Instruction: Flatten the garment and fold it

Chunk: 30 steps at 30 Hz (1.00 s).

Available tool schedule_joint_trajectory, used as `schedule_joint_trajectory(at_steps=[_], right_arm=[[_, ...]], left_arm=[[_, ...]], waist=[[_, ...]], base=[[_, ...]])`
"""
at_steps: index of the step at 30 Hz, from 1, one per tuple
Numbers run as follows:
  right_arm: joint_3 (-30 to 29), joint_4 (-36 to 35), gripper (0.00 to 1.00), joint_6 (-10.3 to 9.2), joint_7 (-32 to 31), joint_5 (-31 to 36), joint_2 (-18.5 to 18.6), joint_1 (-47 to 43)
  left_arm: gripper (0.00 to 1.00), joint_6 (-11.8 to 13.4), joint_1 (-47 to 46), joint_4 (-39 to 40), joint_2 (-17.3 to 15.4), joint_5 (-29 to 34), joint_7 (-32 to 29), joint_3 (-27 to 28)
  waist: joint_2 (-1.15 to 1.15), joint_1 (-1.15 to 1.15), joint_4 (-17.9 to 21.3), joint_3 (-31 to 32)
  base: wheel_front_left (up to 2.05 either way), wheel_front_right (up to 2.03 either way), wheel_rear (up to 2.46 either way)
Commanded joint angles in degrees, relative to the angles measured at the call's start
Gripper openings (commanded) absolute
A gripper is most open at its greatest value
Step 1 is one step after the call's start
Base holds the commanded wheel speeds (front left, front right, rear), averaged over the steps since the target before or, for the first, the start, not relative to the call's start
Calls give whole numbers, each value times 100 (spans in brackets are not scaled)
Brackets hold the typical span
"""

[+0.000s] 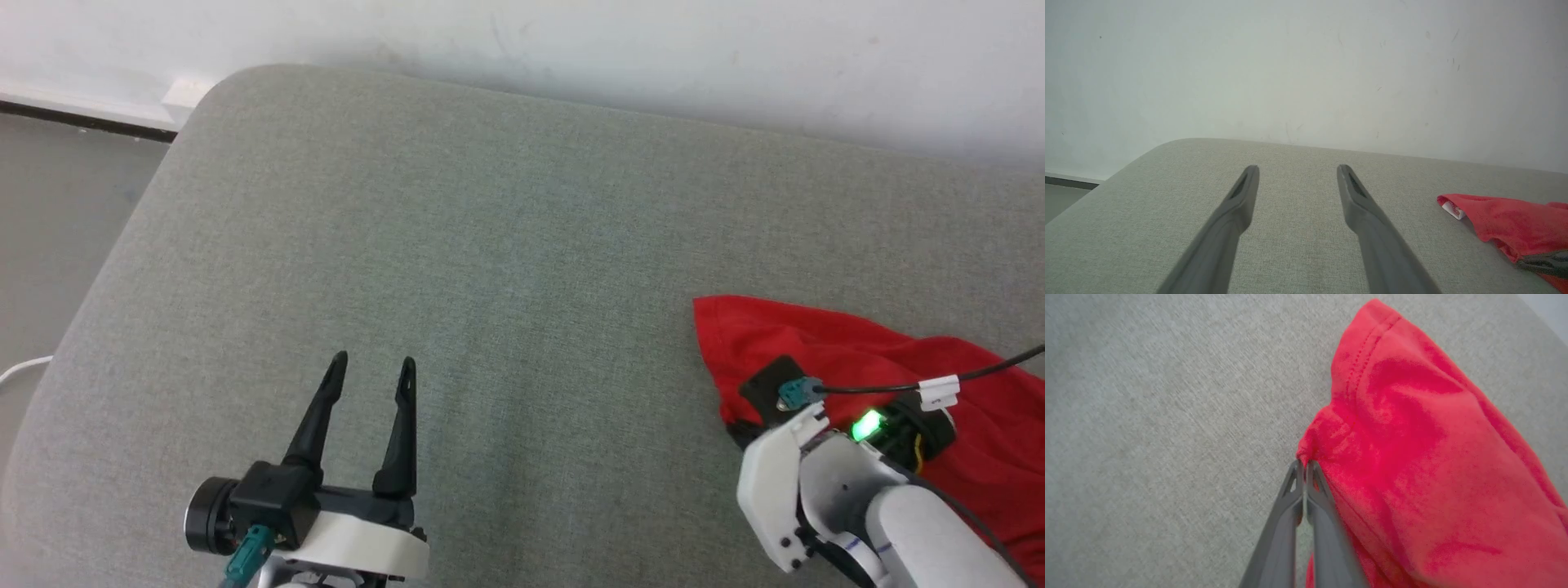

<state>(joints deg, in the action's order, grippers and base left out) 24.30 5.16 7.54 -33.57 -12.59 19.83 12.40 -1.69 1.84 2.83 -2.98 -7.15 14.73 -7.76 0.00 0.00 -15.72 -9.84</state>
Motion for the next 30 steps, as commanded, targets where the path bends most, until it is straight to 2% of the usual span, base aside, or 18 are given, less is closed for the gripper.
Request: schedule_joint_trajectory(at_steps=[1,7,11,15,20,21,22,23,27,30], right_arm=[[43,-9,0,-5,128,13,-93,123],[461,-344,0,-5,359,-409,-568,297],[870,-493,0,-5,263,-593,-693,291],[1371,-413,0,-5,10,-932,-755,85],[1880,-115,0,-5,-335,-1258,-591,-113],[1922,-65,18,-5,-377,-1318,-573,-128],[1946,-53,47,-5,-358,-1345,-564,-115],[1952,-60,100,-5,-297,-1349,-561,-85],[1773,-187,100,-5,35,-1360,-655,108],[1404,-371,100,-5,423,-1271,-811,248]], left_arm=[[100,40,-58,7,10,-18,27,14],[100,44,-34,23,10,-26,27,26],[100,48,-56,26,10,-41,27,10],[100,50,-106,31,10,-80,27,-43],[100,46,-153,-7,10,-135,27,-60],[100,52,-159,-13,10,-141,27,-57],[100,60,-162,-18,10,-147,27,-53],[100,68,-163,-25,10,-150,27,-49],[100,103,-121,-41,10,-157,27,-22],[100,118,-77,-32,10,-157,27,-19]], waist=[[0,0,39,30],[0,0,178,75],[0,0,213,48],[0,0,197,-37],[0,0,130,-98],[0,0,127,-98],[0,0,127,-94],[0,0,131,-85],[0,0,211,6],[0,0,299,72]], base=[[0,0,0],[0,0,0],[0,0,0],[0,0,0],[0,0,0],[0,0,0],[0,0,0],[0,0,0],[0,0,0],[0,0,0]])
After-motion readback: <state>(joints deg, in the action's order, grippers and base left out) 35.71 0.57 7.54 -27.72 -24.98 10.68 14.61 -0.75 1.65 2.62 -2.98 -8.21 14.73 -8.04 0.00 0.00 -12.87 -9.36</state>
